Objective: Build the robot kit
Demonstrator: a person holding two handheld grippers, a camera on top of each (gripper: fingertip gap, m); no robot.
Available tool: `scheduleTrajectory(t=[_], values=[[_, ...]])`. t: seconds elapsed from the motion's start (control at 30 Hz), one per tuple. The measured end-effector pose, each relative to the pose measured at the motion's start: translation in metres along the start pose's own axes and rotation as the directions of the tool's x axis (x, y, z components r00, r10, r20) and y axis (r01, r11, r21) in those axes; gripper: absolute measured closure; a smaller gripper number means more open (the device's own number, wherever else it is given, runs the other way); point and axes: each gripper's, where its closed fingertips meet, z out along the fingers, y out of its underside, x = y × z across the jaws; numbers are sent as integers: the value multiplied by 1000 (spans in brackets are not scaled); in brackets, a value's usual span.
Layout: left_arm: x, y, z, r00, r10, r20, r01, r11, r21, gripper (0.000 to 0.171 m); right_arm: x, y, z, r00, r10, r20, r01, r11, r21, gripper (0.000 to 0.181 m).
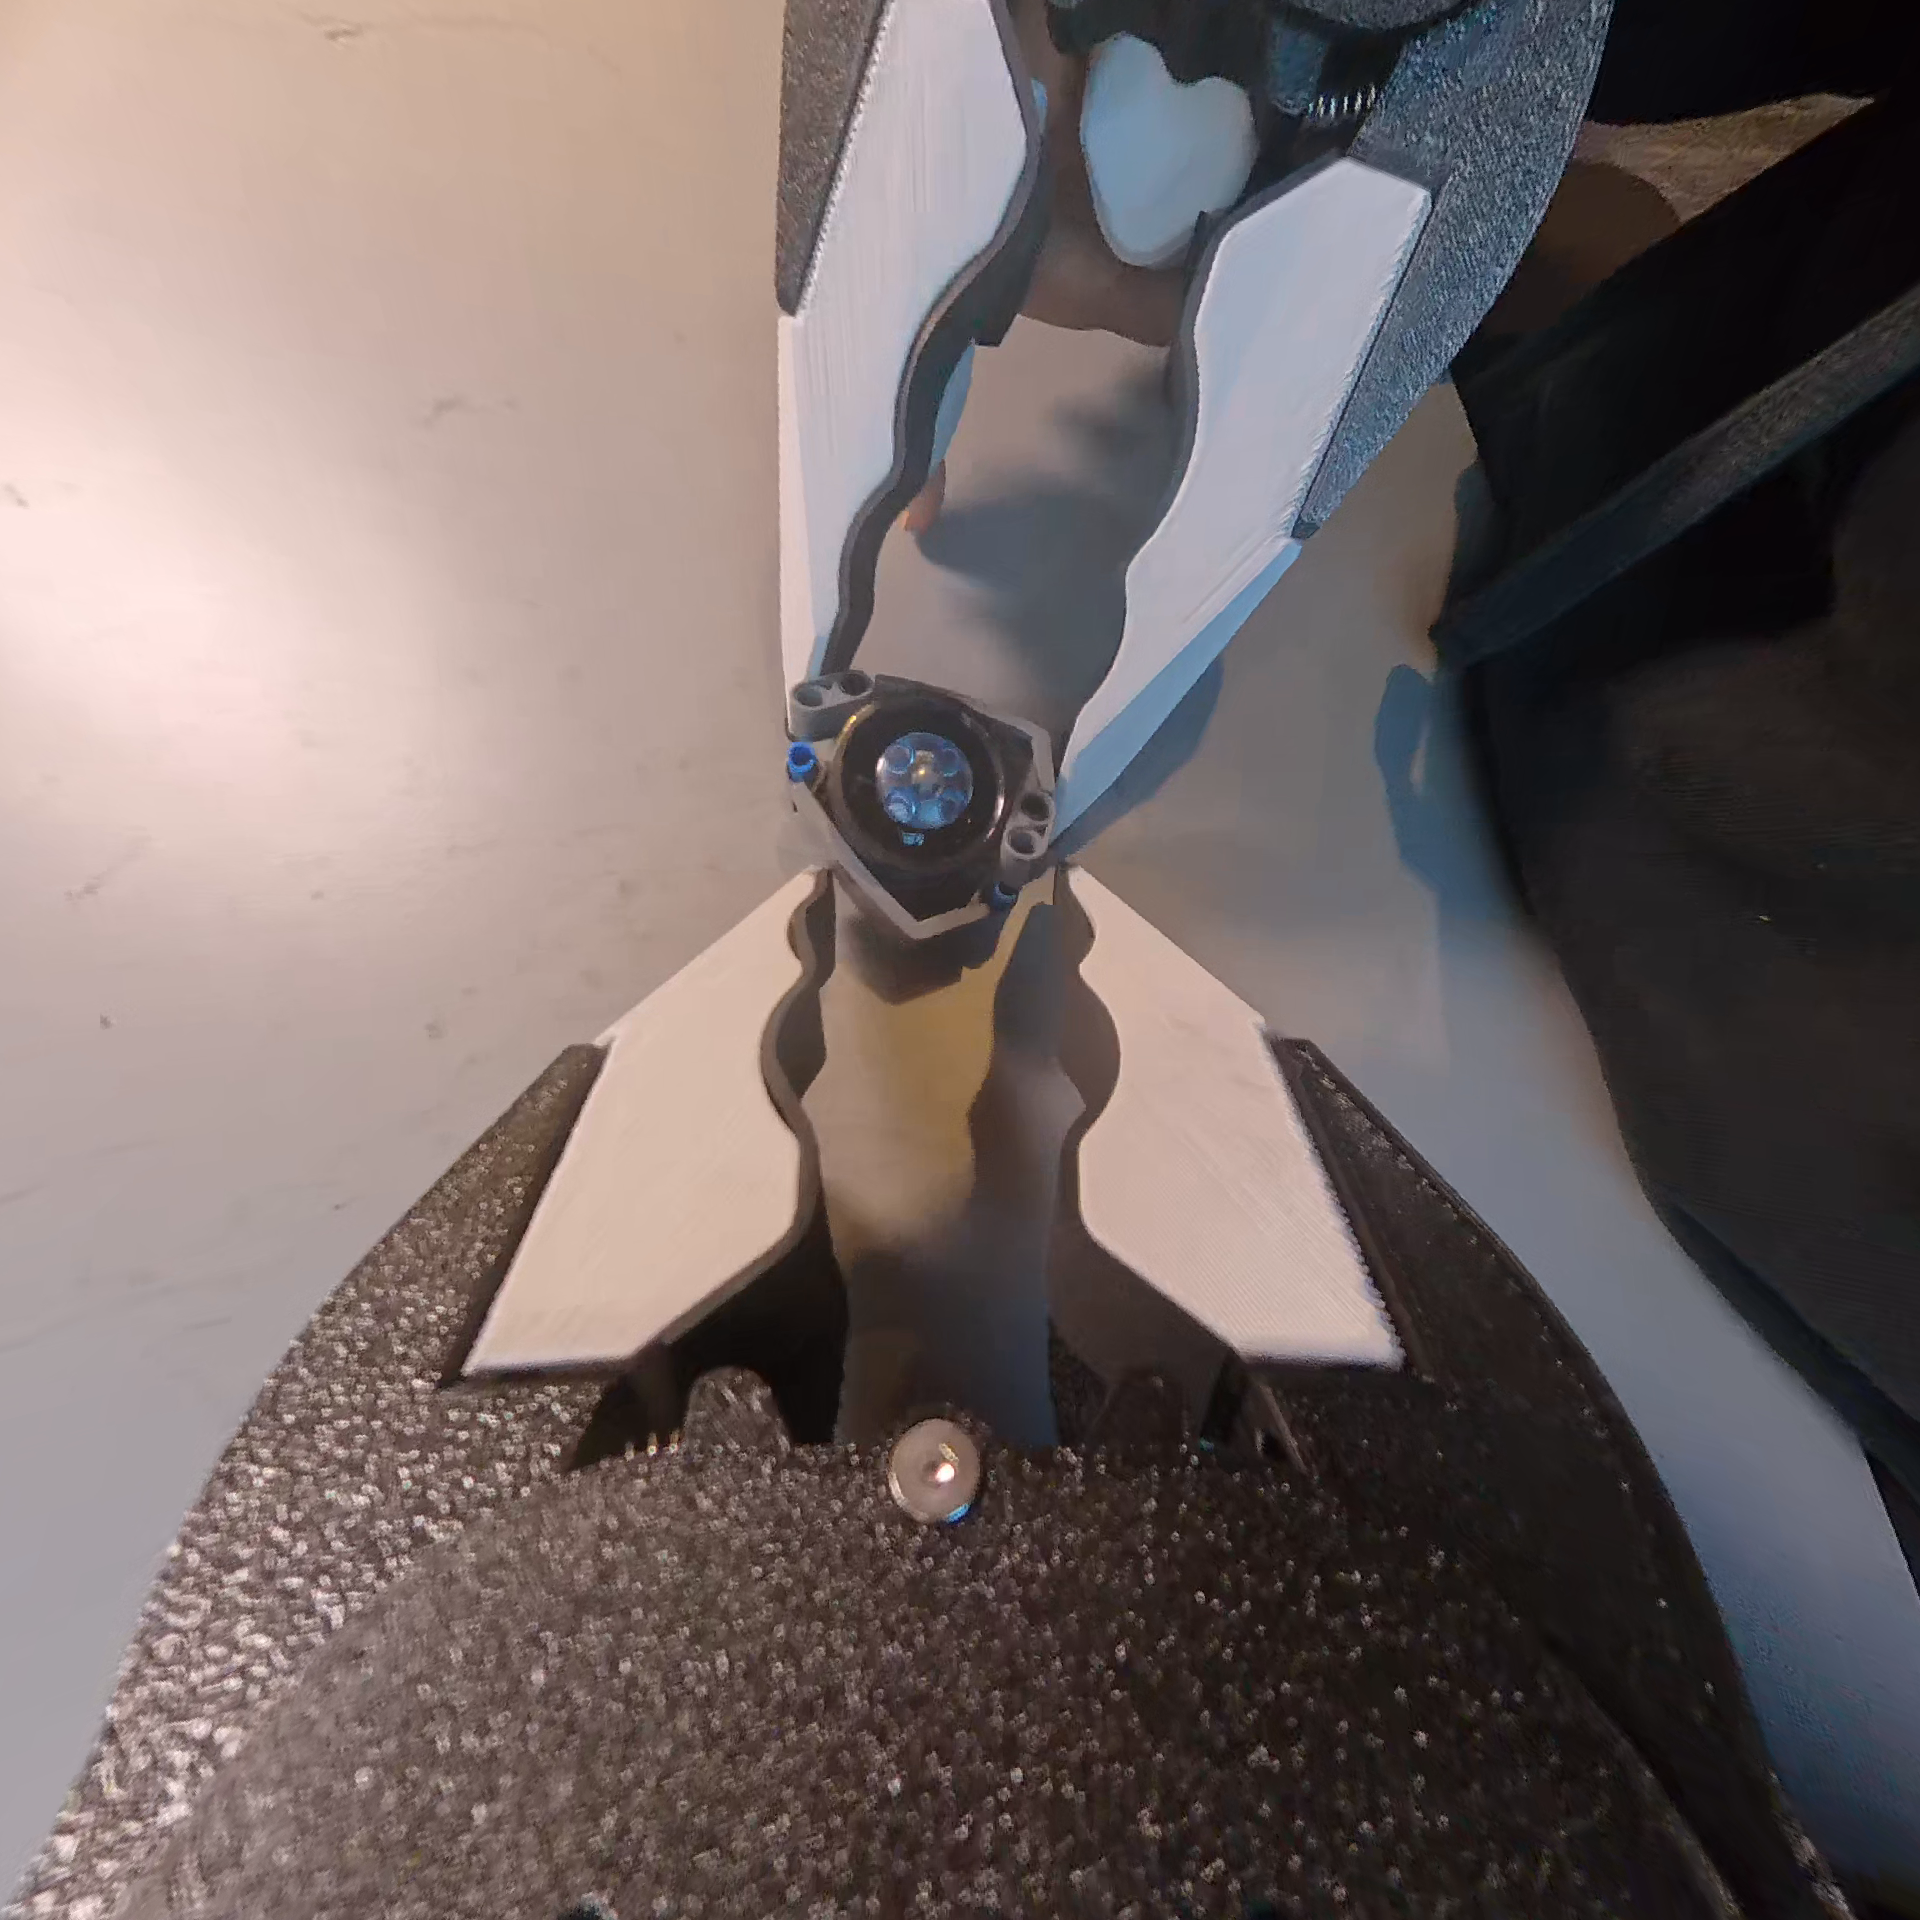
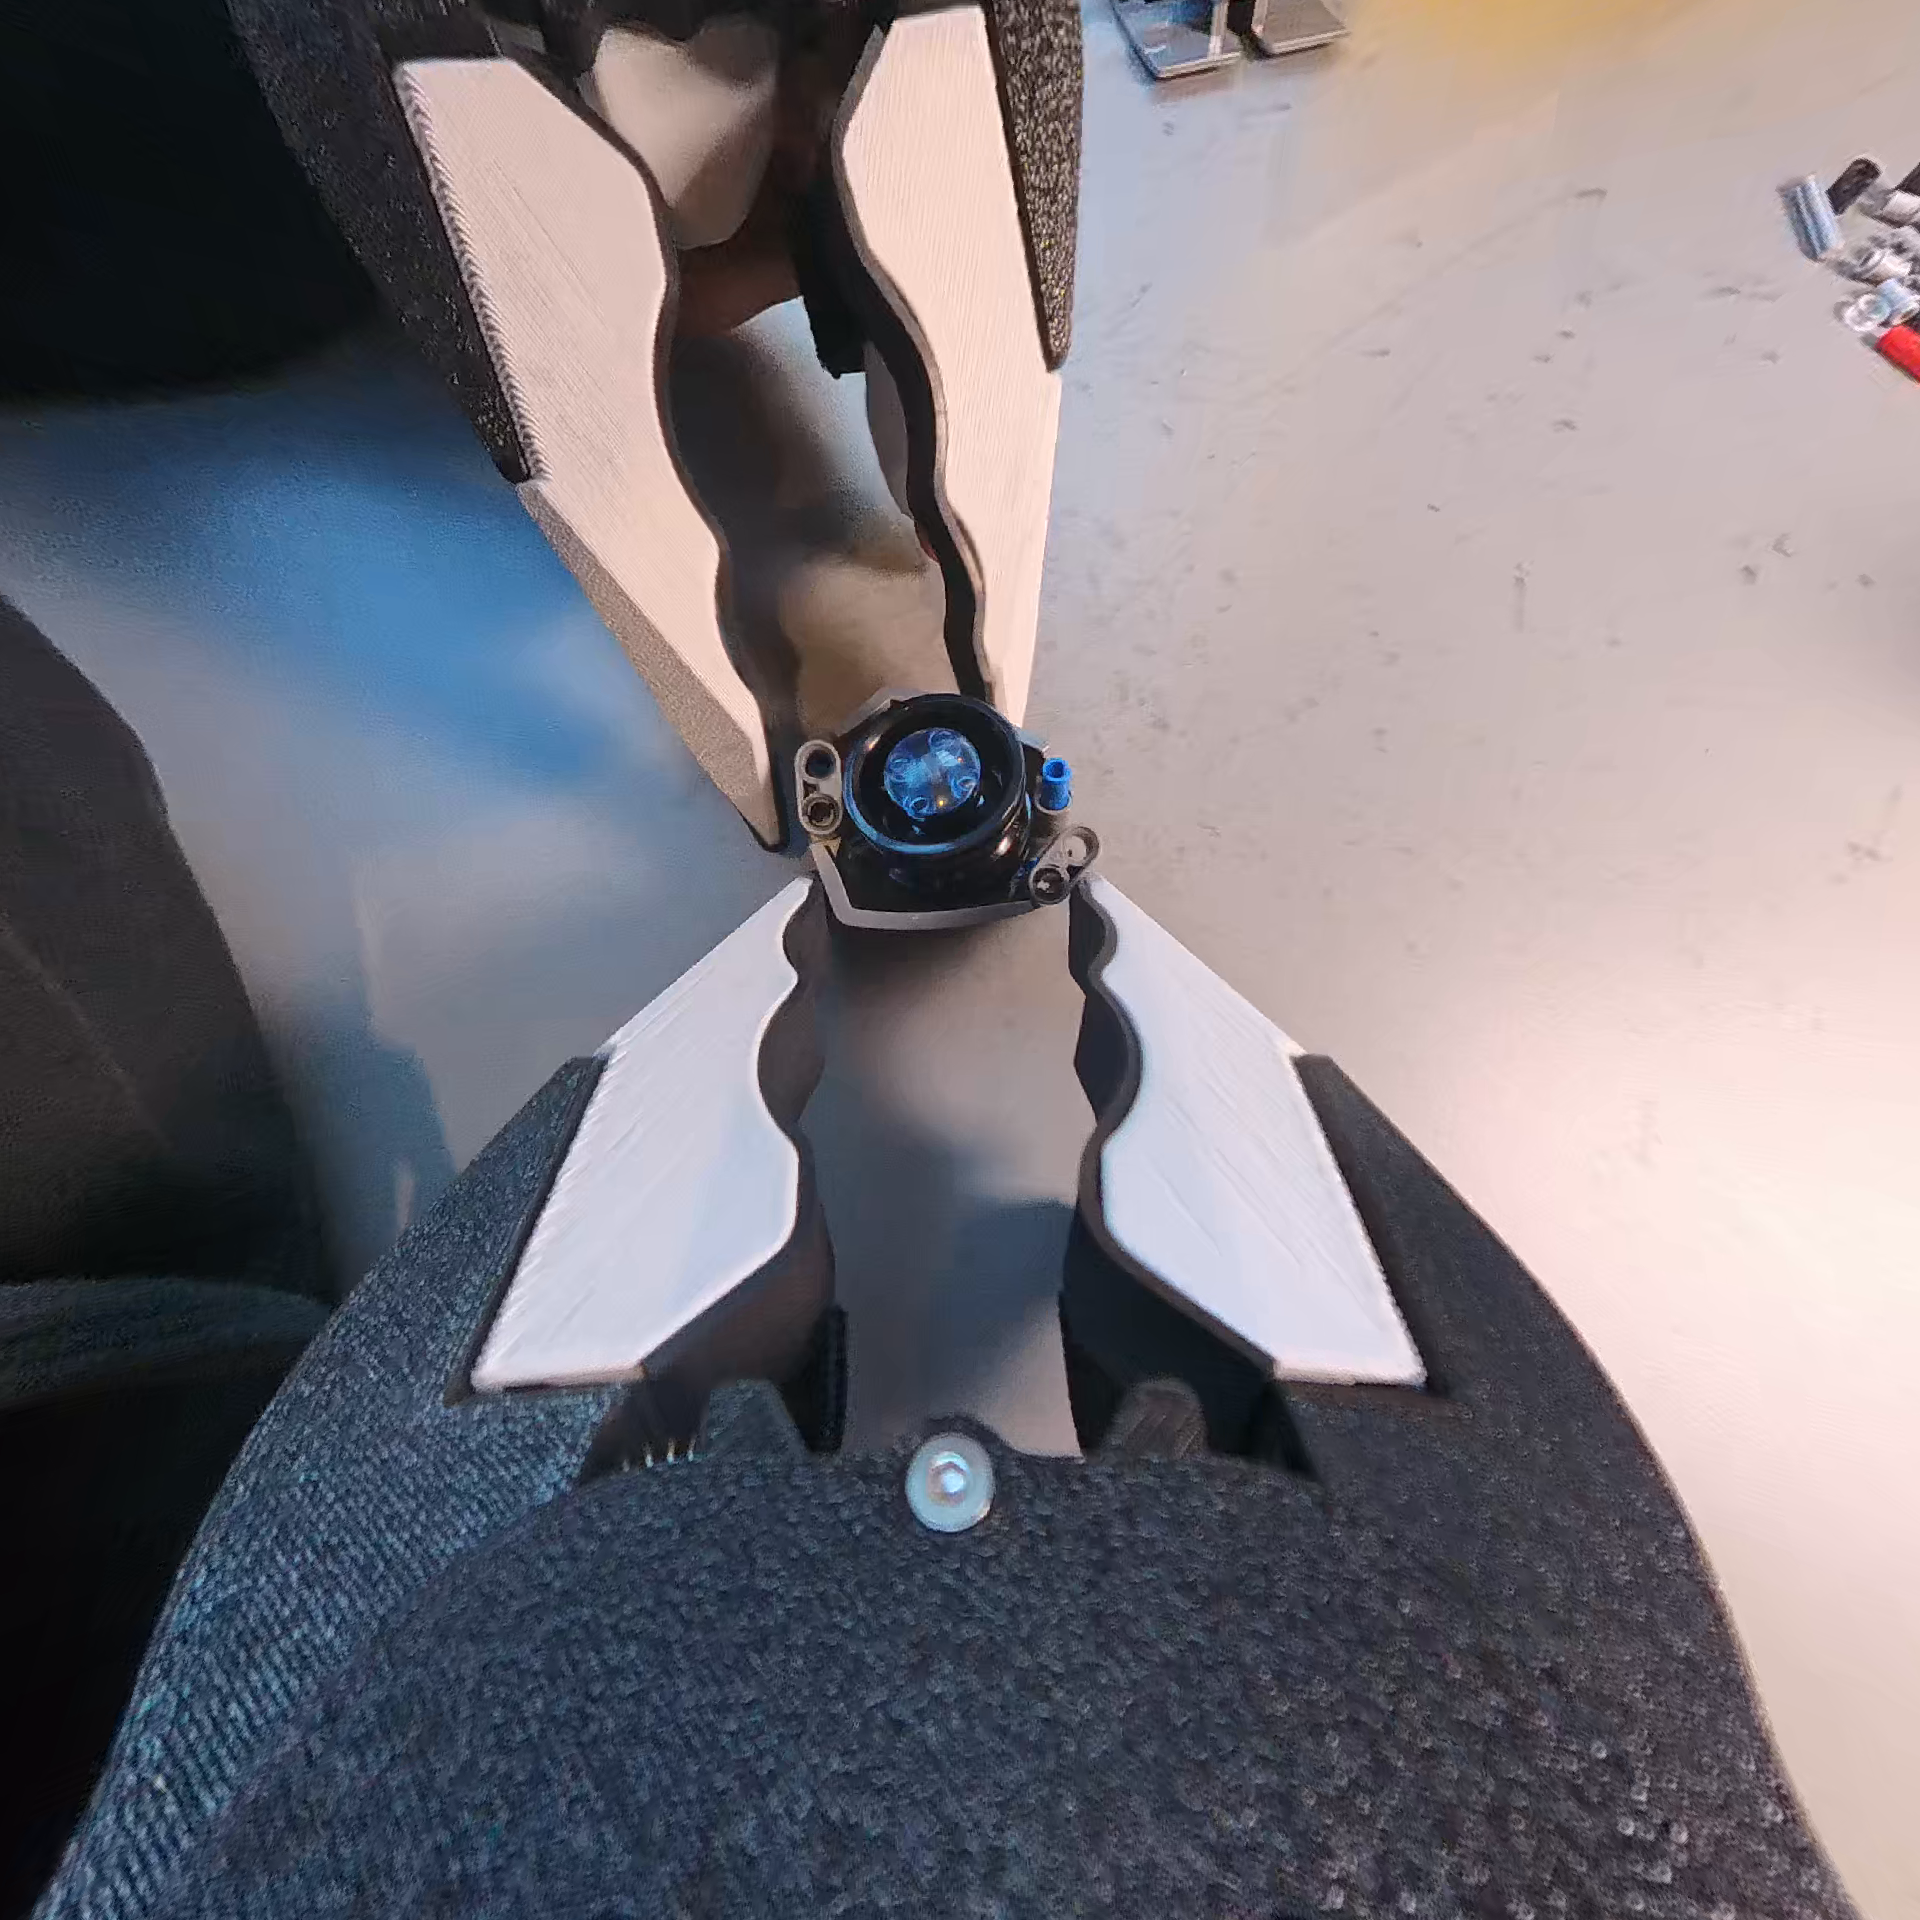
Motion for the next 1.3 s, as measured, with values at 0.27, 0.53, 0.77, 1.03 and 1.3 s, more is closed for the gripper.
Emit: scheduleTrajectory(t=[0.27,0.53,0.77,1.03,1.3], values=[[2,-1,-2,1000,-12,-16,12,1000,17,130,0,1,-7,987,-161,17,161,983,-82,135],[4,0,1,1000,-19,-4,19,1000,4,129,3,-5,-7,986,-168,-18,166,981,-98,135],[1,-2,0,998,-61,16,61,998,7,133,3,-3,-3,983,-181,-33,175,976,-127,135],[0,-3,1,992,-117,36,117,993,22,134,4,-6,-1,976,-210,-60,203,973,-110,132],[-1,-3,1,992,-114,51,114,993,9,136,5,-10,0,948,-303,-100,298,953,-63,128]])
